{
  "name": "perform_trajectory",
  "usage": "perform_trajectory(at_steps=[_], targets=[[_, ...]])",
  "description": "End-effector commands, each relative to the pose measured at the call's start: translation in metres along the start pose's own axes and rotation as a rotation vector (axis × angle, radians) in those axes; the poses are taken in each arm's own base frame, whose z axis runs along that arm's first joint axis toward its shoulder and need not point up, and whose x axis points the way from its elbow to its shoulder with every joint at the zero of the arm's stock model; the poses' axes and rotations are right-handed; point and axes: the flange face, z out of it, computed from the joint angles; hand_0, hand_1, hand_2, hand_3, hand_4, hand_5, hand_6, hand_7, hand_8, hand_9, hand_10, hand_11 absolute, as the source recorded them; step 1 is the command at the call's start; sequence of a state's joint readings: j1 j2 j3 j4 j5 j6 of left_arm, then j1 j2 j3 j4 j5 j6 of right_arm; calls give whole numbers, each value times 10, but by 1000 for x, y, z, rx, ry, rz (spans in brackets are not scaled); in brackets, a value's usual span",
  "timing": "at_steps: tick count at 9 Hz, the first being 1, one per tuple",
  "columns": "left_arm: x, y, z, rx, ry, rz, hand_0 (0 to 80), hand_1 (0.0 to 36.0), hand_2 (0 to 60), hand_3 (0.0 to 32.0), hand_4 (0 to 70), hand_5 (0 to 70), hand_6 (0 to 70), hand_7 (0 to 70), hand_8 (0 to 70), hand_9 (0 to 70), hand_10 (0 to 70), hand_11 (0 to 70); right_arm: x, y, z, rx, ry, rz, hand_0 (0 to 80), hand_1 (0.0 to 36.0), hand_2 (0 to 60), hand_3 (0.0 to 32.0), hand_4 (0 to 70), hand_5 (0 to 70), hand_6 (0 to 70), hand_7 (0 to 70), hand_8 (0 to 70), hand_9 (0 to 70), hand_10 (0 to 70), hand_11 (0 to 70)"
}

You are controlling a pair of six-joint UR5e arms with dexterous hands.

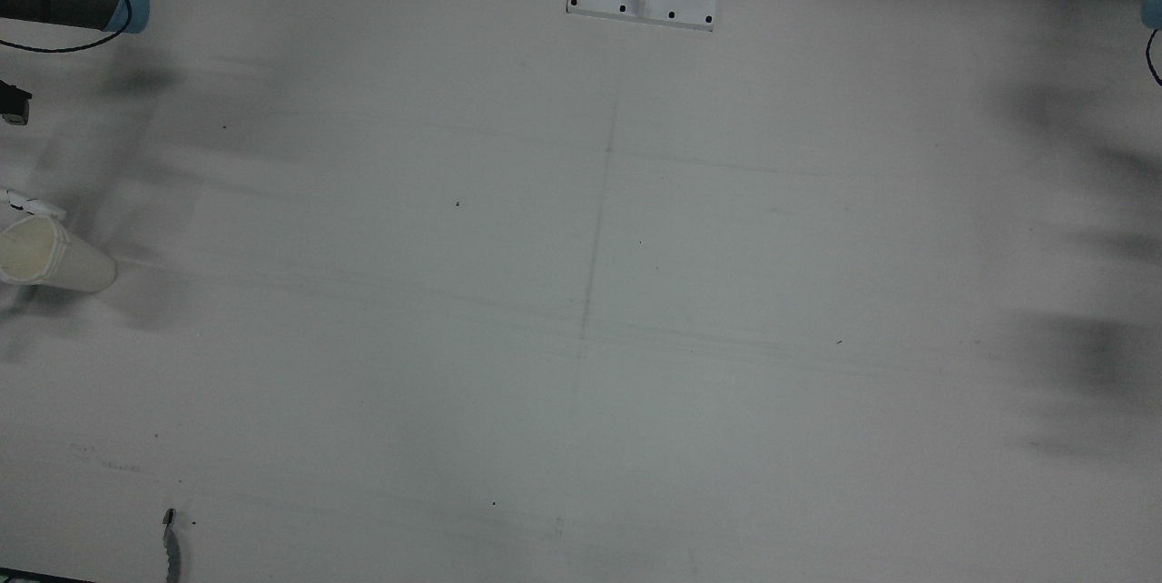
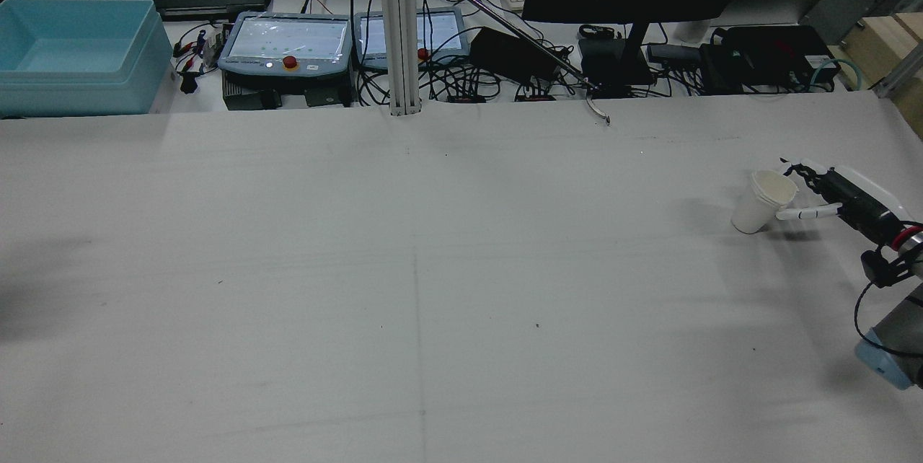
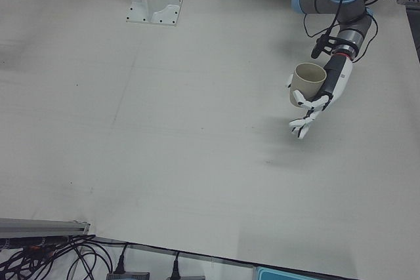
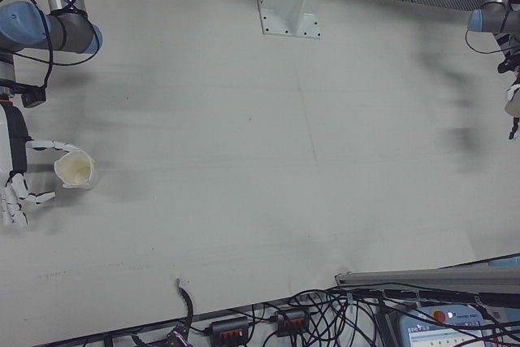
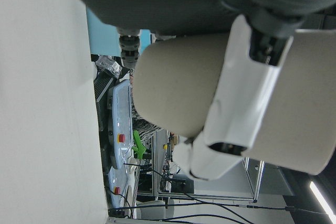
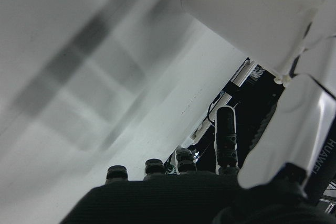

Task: Pour water
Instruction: 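Reach the right hand to the white cup and grasp it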

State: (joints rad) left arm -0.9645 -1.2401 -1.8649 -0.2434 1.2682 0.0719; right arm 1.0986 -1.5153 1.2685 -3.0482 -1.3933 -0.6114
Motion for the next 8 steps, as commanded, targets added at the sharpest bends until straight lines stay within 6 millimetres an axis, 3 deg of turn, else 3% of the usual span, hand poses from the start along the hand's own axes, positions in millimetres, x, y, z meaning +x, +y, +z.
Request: perform_trajectory(at_steps=[1,3,5,7,8], targets=[[6,-10,-18,9,9,1,800,360,600,0,694,700,134,251,72,60,77,141,14,23,12,-5,9,-11,451,116,109,114,0,487,0,137,16,38,0,0],[7,-19,-23,12,10,2,800,360,600,0,688,700,133,250,72,60,77,140,16,45,25,-30,6,-12,456,122,124,120,0,500,3,141,15,40,0,0],[8,-23,-25,9,12,2,800,360,600,0,681,700,131,248,71,59,77,140,16,79,31,-65,-9,-11,457,128,139,124,0,540,6,152,18,45,0,0],[12,-36,-39,13,13,4,800,360,600,0,693,700,136,251,73,60,77,140,11,109,32,-76,-25,-13,482,167,167,6,0,700,36,187,37,77,14,37],[15,-43,-48,21,15,5,800,360,600,0,697,700,139,254,74,62,77,140,-1,137,36,-75,-36,-13,502,191,185,0,0,700,62,205,52,98,31,63]])
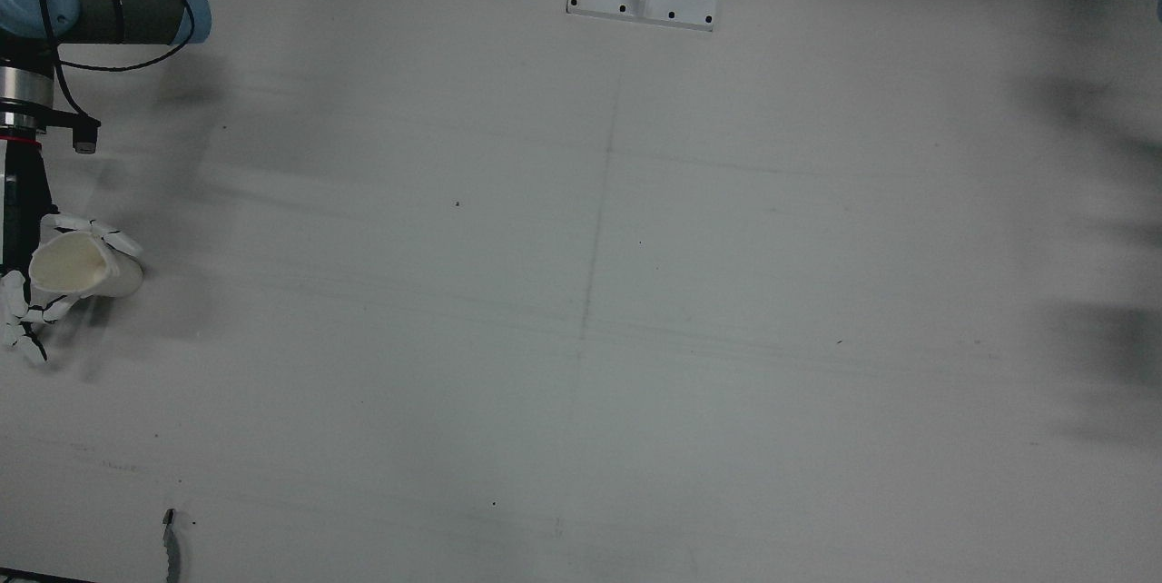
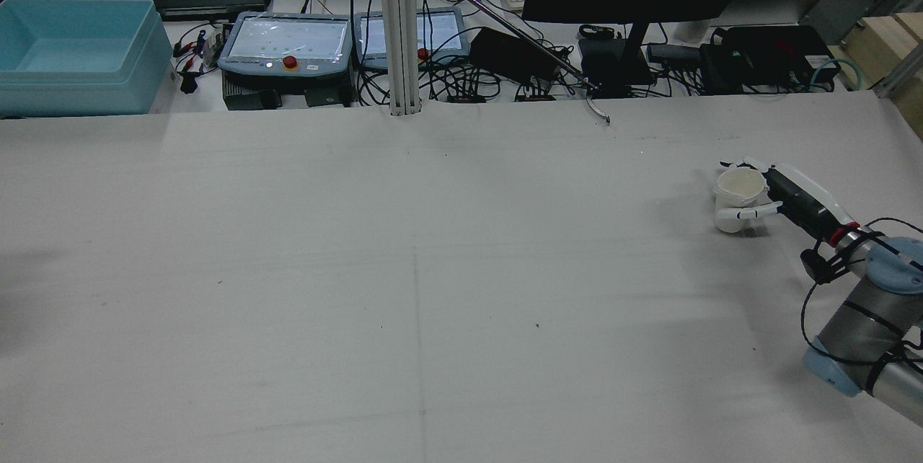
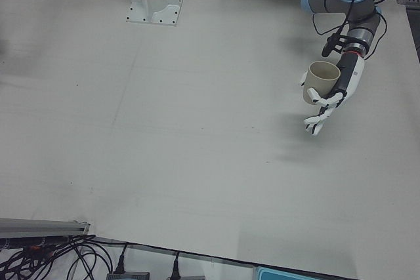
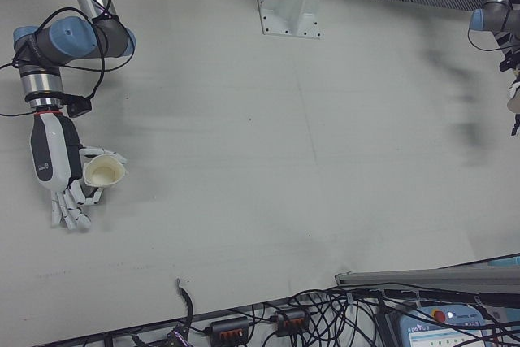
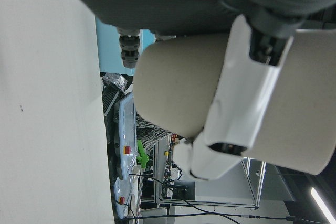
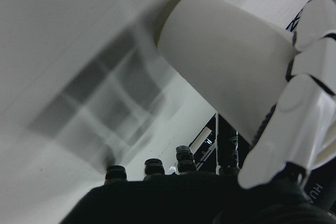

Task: Pour water
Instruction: 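Lift the white cup with the right hand and bring beige cup forward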

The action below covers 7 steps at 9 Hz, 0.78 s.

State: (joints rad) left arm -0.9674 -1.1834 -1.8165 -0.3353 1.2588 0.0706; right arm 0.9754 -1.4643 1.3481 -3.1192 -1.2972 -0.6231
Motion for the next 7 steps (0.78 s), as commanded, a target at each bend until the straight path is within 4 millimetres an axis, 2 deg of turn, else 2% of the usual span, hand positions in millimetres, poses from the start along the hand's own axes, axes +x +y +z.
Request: perform_trajectory(at_steps=[1,2,3,4,5,6,7], targets=[[7,-19,-19,12,5,3,800,360,600,0,698,700,139,256,74,61,76,139,-32,75,12,-1,-18,-21,544,235,252,0,48,700,140,307,99,166,70,123],[7,-24,-21,13,5,4,800,360,600,0,700,700,143,259,77,64,77,140,-45,95,15,-12,-24,-33,747,349,466,0,138,700,357,590,280,401,258,402],[7,-23,-20,13,5,5,800,360,600,0,700,700,145,259,76,64,77,140,-50,105,18,-25,-34,-27,800,360,600,0,158,700,445,678,389,524,388,578],[5,-13,-13,-1,0,2,800,360,600,0,700,700,149,264,77,65,78,141,-57,114,18,-41,-47,-19,800,360,600,0,190,700,468,667,405,534,406,602],[0,11,2,-19,-8,2,800,360,600,0,700,700,155,271,78,65,78,142,-69,128,15,-58,-63,-8,800,360,600,0,193,700,467,653,400,525,396,589],[-9,37,31,-46,-16,-6,800,360,600,0,700,700,175,296,82,70,76,143,-89,145,8,-58,-75,1,800,360,600,0,204,700,469,642,393,514,385,575],[-27,67,74,-67,-57,-6,800,360,600,0,700,700,185,305,84,72,76,144,-137,158,5,-62,-143,18,800,360,600,0,211,700,472,642,390,510,382,572]])
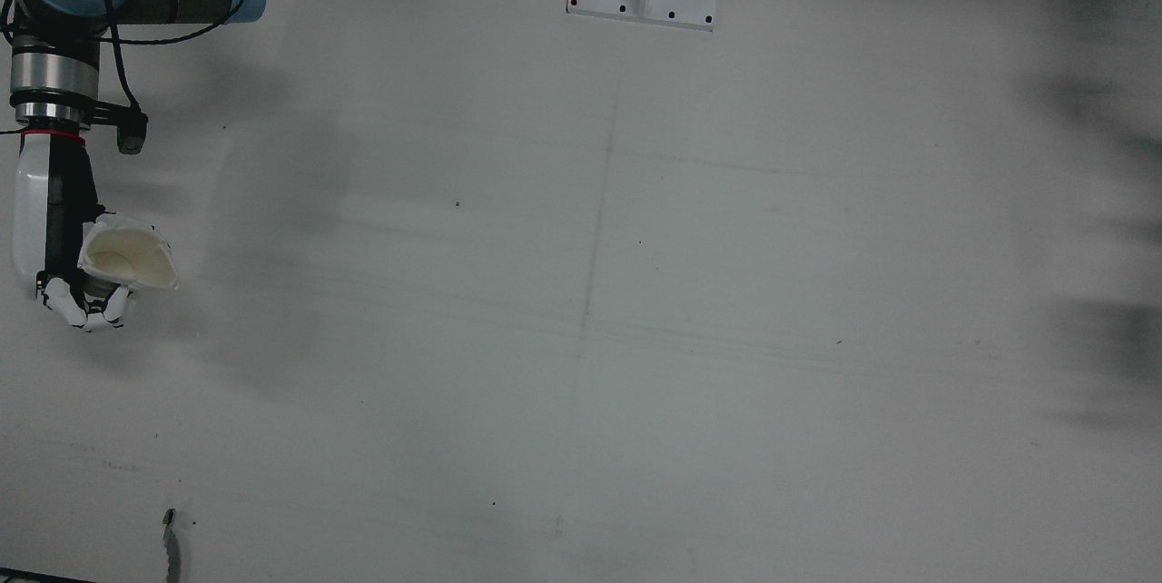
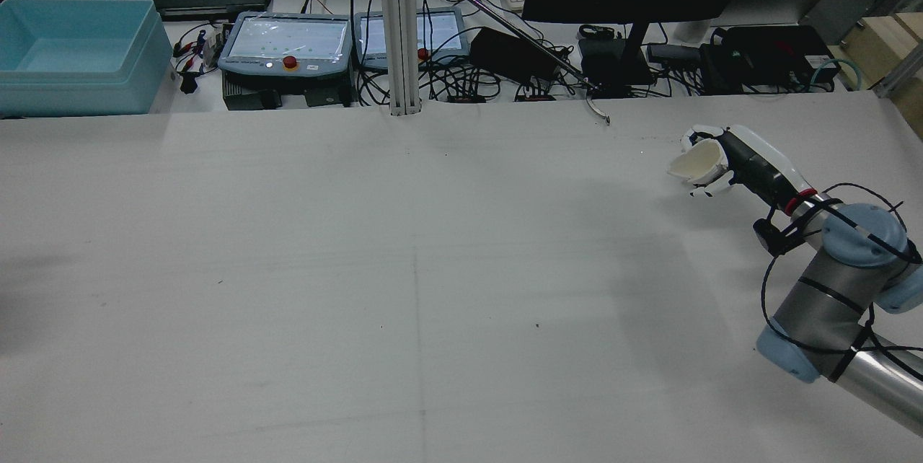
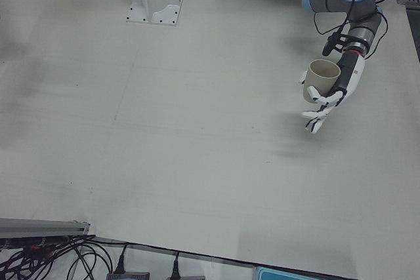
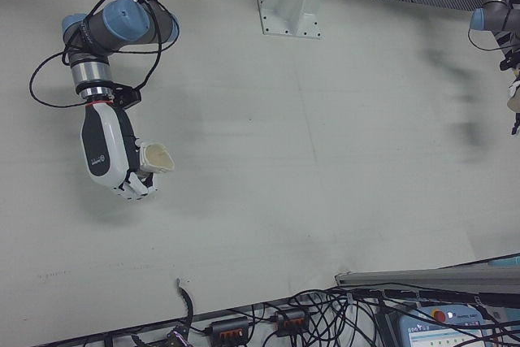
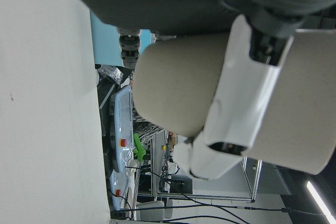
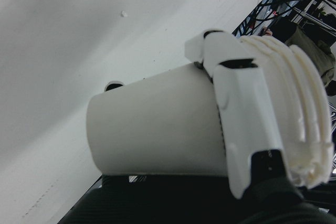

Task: Pour water
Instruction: 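Lift the white cup with the right hand and bring beige cup forward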

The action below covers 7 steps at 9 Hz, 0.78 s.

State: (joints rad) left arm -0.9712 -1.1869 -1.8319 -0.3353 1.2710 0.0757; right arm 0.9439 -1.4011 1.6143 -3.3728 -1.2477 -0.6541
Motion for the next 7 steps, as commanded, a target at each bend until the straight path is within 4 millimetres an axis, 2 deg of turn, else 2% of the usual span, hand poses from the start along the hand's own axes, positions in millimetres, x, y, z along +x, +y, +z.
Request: perform_trajectory(at_steps=[1,2,3,4,6,7], targets=[[-59,91,116,-70,-154,1,800,360,600,0,700,700,198,320,87,75,77,147,-127,54,-11,-19,-160,47,800,360,600,0,223,700,475,643,392,510,380,569],[-99,126,156,-90,-220,-4,800,360,600,0,700,700,195,319,85,72,72,140,-189,76,-22,-26,-241,62,800,360,600,0,247,700,486,655,394,513,379,568],[-142,157,183,-93,-281,-4,800,360,600,0,700,700,182,305,83,68,72,141,-244,93,-38,-35,-318,70,800,360,600,0,269,700,496,671,399,520,380,571],[-203,201,213,-97,-360,6,800,360,600,0,700,700,177,297,80,65,71,138,-281,107,-60,-46,-372,79,800,360,600,0,295,700,516,700,403,528,386,579],[-327,262,239,-117,-515,3,800,360,600,0,700,700,183,294,79,62,71,135,-309,143,-81,-99,-404,106,800,360,600,0,345,700,553,700,415,545,393,590],[-367,289,244,-116,-562,-6,800,360,600,0,700,700,190,299,79,63,72,136,-321,167,-81,-132,-413,109,800,360,600,0,378,700,573,700,417,553,385,579]])
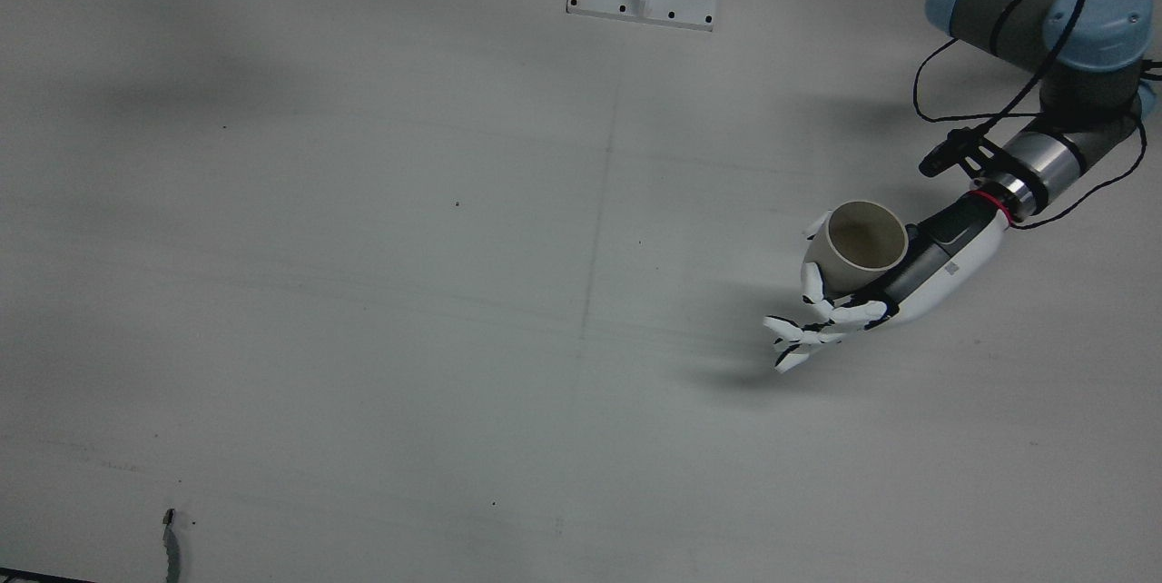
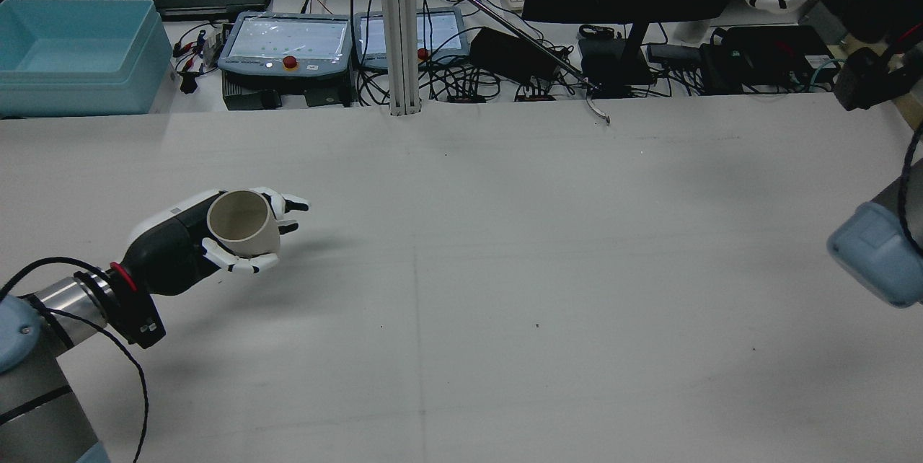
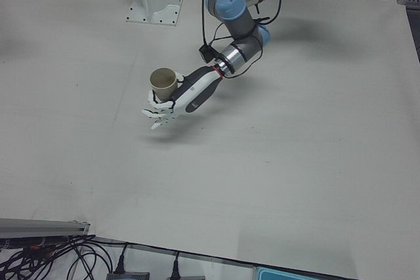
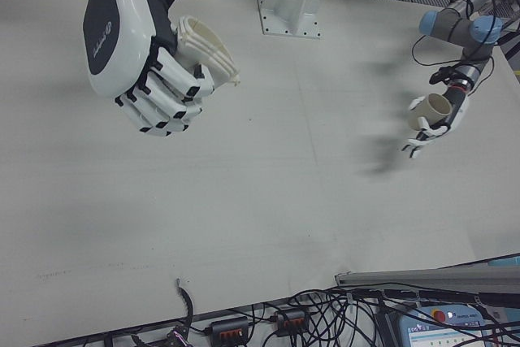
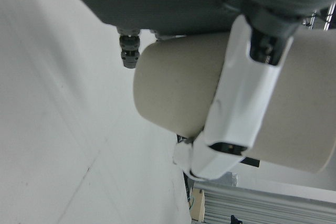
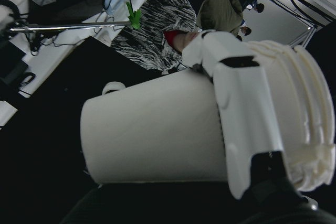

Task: Pour water
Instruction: 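Lift the white cup with the right hand and bring beige cup forward, then tilt the white cup over the beige cup held by the left hand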

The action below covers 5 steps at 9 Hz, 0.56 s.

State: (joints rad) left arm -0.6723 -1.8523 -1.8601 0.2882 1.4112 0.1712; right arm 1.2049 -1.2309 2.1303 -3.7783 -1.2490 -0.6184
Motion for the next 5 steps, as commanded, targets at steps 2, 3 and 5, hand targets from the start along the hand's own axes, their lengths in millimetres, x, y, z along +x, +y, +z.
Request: perform_trajectory(at_steps=[2,3,5], targets=[[-125,101,93,-31,-180,-21,800,360,600,0,700,700,194,301,81,63,73,138,-29,123,19,-150,-17,-85,800,360,600,0,416,700,593,700,423,559,383,576],[-126,117,101,-42,-179,-24,800,360,600,0,700,700,199,306,82,65,74,140,15,168,20,-224,45,-137,800,360,600,0,426,700,596,700,420,554,381,572],[-125,134,109,-50,-178,-30,800,360,600,0,700,700,210,317,85,66,76,144,105,246,-4,-321,135,-249,800,360,600,0,448,700,599,700,412,548,379,570]])
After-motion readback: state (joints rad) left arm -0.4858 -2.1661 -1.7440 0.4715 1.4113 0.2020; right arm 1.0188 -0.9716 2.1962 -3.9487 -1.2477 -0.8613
